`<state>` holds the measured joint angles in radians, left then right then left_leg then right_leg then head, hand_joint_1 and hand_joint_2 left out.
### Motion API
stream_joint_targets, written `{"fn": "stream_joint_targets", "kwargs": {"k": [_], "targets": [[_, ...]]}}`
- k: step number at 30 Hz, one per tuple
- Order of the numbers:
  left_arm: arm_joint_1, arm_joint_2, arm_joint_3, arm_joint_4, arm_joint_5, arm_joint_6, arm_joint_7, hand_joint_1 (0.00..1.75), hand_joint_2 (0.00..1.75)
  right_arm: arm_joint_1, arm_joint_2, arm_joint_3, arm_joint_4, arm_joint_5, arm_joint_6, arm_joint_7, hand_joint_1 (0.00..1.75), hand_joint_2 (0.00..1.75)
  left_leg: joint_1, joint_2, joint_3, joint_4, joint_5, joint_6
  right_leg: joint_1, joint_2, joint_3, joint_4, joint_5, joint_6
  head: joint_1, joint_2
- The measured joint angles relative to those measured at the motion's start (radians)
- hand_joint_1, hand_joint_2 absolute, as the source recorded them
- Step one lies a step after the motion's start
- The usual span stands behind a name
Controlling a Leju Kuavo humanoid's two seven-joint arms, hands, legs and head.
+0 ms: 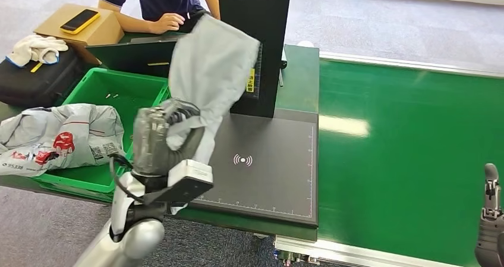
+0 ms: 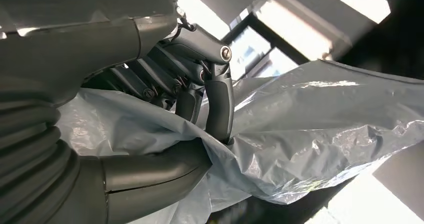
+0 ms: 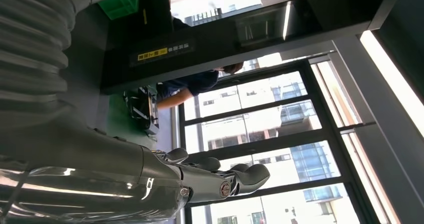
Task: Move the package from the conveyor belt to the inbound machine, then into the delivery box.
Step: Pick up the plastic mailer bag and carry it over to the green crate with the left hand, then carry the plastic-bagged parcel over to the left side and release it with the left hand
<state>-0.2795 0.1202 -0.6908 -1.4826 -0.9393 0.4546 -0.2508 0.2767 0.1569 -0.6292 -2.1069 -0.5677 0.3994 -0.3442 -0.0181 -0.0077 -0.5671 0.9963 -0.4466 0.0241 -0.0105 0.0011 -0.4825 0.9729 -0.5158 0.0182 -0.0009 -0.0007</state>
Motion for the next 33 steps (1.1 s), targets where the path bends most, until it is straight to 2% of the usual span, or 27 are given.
{"fn": "stream_joint_targets", "kwargs": {"k": [5,9,12,18,24,29,33], "targets": [[0.031,0.015,0.132,-0.126,0.006,0.088,0.019,1.75,1.75,0.005,0.005,-0.014,-0.012,-0.011,0.001,0.008,0.00,1.75,0.000,0.000,0.000,0.000,0.000,0.000,0.000,0.000,0.000,0.000,0.000,0.000,0.000,0.000],[0.048,0.020,0.252,-0.143,0.025,0.107,0.027,1.75,1.75,0.007,0.016,-0.036,-0.027,-0.023,0.015,0.020,0.00,1.75,0.000,0.000,0.000,0.000,0.000,0.000,0.000,0.000,0.000,0.000,0.000,0.000,0.000,0.000],[0.048,0.025,0.350,-0.100,0.032,0.106,0.043,1.75,1.75,0.008,0.028,-0.055,-0.038,-0.031,0.029,0.026,0.00,1.75,0.000,0.000,0.001,0.000,0.000,0.000,0.000,0.000,0.000,0.000,0.000,0.000,0.000,0.000],[0.023,0.029,0.496,0.097,0.013,0.103,0.048,1.75,1.75,0.007,0.042,-0.088,-0.048,-0.043,0.049,0.039,0.00,1.75,0.000,0.001,0.002,0.000,0.000,0.000,0.000,0.001,0.000,0.000,0.000,0.000,0.000,0.000],[0.011,0.029,0.541,0.199,0.009,0.108,0.043,1.75,1.75,0.006,0.043,-0.100,-0.050,-0.044,0.050,0.039,0.00,1.75,0.000,0.001,0.001,0.000,0.000,0.000,0.000,0.001,0.000,0.000,0.000,0.000,0.000,0.000],[-0.007,0.030,0.560,0.271,-0.031,0.089,0.080,1.75,1.75,0.006,0.044,-0.102,-0.049,-0.046,0.048,0.041,0.00,1.75,0.000,0.001,0.000,0.000,0.000,0.000,0.000,0.001,0.000,0.000,0.000,0.000,0.000,0.000],[-0.056,0.031,0.565,0.417,-0.088,0.098,0.096,1.75,1.75,0.004,0.041,-0.102,-0.046,-0.048,0.032,0.040,0.00,1.75,0.000,0.001,0.001,0.000,0.000,0.000,0.000,0.000,0.000,0.000,0.000,0.000,0.000,0.000]]}}
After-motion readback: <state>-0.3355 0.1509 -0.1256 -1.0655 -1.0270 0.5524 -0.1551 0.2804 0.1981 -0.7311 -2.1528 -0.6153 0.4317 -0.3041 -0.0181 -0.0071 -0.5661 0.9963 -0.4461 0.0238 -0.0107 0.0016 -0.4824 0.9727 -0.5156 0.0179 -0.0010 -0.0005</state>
